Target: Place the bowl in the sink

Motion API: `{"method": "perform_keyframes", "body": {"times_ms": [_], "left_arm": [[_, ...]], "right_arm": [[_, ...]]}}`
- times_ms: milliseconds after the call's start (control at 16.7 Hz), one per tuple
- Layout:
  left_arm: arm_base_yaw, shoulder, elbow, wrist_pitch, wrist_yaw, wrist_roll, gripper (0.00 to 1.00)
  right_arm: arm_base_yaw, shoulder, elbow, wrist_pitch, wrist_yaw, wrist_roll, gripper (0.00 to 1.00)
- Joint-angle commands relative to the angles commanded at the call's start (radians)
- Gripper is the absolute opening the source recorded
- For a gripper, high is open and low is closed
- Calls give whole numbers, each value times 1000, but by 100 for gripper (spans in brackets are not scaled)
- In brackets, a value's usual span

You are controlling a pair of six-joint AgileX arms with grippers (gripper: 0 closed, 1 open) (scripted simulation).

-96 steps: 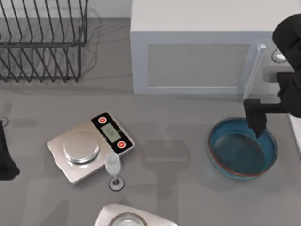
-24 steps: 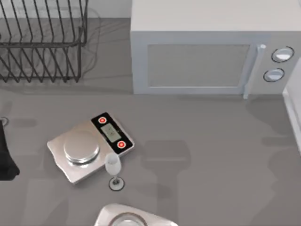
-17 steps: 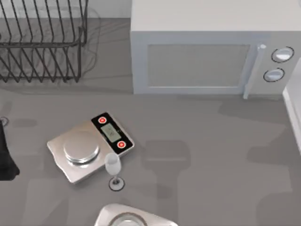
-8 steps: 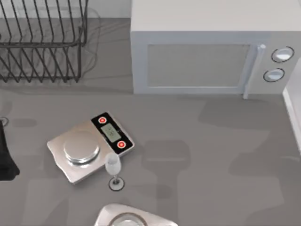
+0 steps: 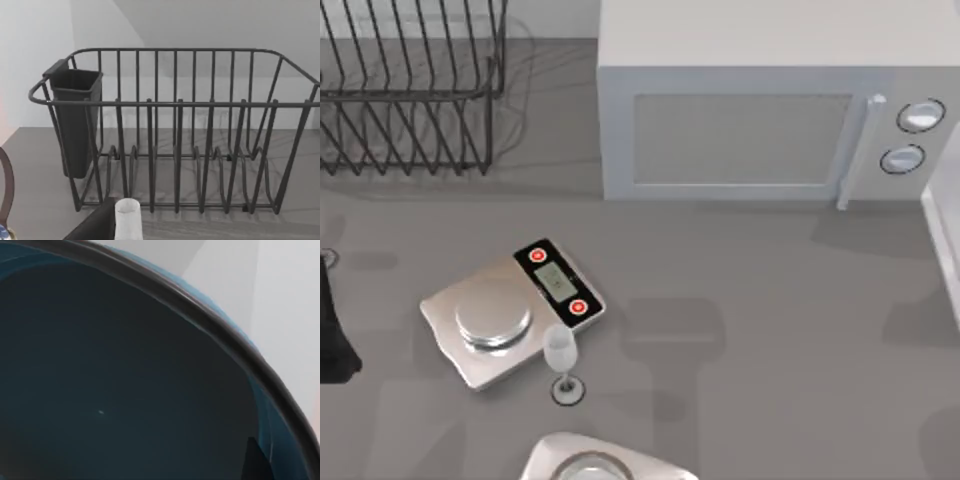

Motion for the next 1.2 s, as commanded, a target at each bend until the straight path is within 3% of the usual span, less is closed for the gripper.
{"method": "perform_keyframes", "body": {"times_ms": [420, 840, 1200], "left_arm": [[0, 0, 0, 0, 0, 0, 100], [0, 0, 0, 0, 0, 0, 100], [0, 0, 0, 0, 0, 0, 100]], "right_arm": [[3, 384, -70, 464, 7, -4, 0], [6, 439, -82, 521, 8, -4, 0], [6, 439, -82, 521, 8, -4, 45]]}}
